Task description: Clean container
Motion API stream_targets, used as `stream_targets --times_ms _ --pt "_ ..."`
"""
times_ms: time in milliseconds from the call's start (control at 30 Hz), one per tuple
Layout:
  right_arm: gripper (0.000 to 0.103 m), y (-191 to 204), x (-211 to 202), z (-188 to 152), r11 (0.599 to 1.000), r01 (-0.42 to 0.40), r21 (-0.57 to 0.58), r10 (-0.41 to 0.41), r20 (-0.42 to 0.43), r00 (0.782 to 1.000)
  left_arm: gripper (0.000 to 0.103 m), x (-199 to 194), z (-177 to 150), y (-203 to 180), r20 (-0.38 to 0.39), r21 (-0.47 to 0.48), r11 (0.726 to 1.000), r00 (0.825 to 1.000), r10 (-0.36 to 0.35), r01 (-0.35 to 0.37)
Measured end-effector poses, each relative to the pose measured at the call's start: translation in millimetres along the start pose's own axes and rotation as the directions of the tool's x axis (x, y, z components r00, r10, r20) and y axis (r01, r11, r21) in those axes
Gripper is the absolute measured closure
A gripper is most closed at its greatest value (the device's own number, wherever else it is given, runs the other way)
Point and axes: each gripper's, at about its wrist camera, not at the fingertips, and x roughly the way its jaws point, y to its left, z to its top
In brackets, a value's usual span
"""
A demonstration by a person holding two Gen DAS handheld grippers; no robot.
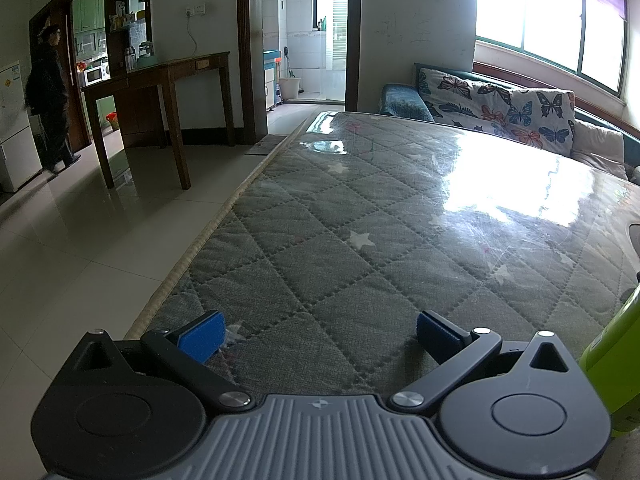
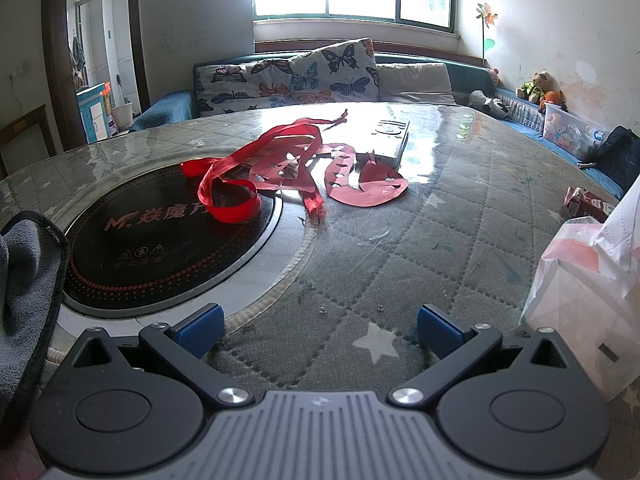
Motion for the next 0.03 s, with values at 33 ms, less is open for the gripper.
stream_targets --times_ms 33 --pt "0.0 0.0 0.0 0.0 1.0 0.0 0.0 0.0 0.0 1.0 0.0 0.1 0.0 0.1 0.0 0.0 1.0 1.0 0.0 0.0"
